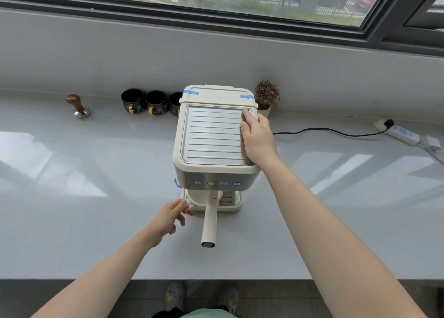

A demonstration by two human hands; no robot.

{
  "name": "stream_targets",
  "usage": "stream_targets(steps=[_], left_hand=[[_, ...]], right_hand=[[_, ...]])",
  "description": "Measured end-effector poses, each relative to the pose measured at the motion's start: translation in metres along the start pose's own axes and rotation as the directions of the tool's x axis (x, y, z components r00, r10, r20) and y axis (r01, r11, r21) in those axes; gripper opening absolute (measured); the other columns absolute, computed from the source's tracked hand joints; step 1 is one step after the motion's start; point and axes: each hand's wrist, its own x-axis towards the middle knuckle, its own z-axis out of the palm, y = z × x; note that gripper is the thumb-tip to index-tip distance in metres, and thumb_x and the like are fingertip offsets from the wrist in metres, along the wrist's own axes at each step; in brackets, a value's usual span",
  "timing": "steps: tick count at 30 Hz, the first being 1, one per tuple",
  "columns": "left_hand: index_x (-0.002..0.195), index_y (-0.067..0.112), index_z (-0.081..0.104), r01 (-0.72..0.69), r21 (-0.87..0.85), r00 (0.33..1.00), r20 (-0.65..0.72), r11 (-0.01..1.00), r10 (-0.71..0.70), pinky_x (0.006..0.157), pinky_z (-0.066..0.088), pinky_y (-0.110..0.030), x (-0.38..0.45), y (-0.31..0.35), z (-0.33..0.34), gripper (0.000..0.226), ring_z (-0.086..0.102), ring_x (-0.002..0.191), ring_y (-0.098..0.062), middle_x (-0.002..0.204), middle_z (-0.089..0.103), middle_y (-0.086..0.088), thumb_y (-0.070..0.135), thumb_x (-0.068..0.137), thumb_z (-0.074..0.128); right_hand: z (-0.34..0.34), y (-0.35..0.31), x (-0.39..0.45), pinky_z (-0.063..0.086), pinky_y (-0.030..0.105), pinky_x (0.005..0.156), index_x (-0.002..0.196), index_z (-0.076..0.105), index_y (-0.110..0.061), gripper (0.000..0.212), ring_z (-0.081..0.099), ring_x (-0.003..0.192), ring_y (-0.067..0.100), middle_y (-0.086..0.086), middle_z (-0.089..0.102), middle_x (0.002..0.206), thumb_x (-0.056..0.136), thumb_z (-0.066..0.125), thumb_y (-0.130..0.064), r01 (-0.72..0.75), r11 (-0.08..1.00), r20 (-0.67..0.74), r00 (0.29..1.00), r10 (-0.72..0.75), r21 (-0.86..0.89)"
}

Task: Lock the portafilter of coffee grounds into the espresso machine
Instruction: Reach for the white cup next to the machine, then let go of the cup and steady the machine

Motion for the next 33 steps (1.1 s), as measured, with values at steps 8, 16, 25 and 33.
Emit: stream_targets(steps=[8,16,25,33], left_hand=[[0.082,0.013,0.049,0.006,0.147,0.999,0.034,0.989,-0.012,0.044,0.020,-0.019,0.018,0.024,0.005,0.028,0.039,0.059,-0.014,0.083,0.063,-0.002,0.029,0.101,0.036],[0.071,0.013,0.056,0.025,0.258,0.999,-0.040,0.966,-0.015,0.046,0.026,-0.023,0.021,0.038,0.016,0.036,0.040,0.057,-0.013,0.069,0.058,0.001,0.030,0.099,0.040],[0.135,0.027,0.031,-0.517,0.120,0.779,-0.346,0.848,0.524,0.071,0.052,-0.022,-0.022,0.062,-0.018,0.063,0.056,0.098,-0.010,0.117,0.054,0.007,0.010,0.075,0.042],[0.137,0.033,0.017,-0.700,0.568,0.510,-0.025,0.432,0.860,0.108,0.033,-0.022,-0.018,0.071,-0.010,0.101,0.033,0.135,-0.025,0.145,0.026,-0.020,0.014,0.065,0.085]], right_hand=[[0.000,0.003,0.002,0.035,0.032,0.099,0.144,0.034,-0.028,0.046,0.040,0.130,0.024,0.005,0.032,0.149,0.099,0.031,-0.030,-0.004,1.000,-0.001,1.000,0.004,-0.017],[0.001,0.005,0.004,0.035,0.034,0.101,0.144,0.035,-0.028,0.046,0.040,0.130,0.023,0.004,0.033,0.149,0.098,0.032,-0.031,0.000,1.000,-0.011,1.000,0.000,-0.020],[0.000,0.009,0.002,0.029,0.021,0.097,0.135,0.050,-0.023,0.040,0.041,0.130,0.019,0.005,0.044,0.143,0.096,0.042,-0.026,0.035,0.998,-0.098,0.995,-0.030,0.051],[0.009,0.031,-0.048,0.038,0.017,0.101,0.112,0.065,-0.022,0.027,0.043,0.132,0.013,-0.003,0.049,0.138,0.090,0.050,-0.028,0.156,0.912,-0.179,0.980,-0.093,0.380]])
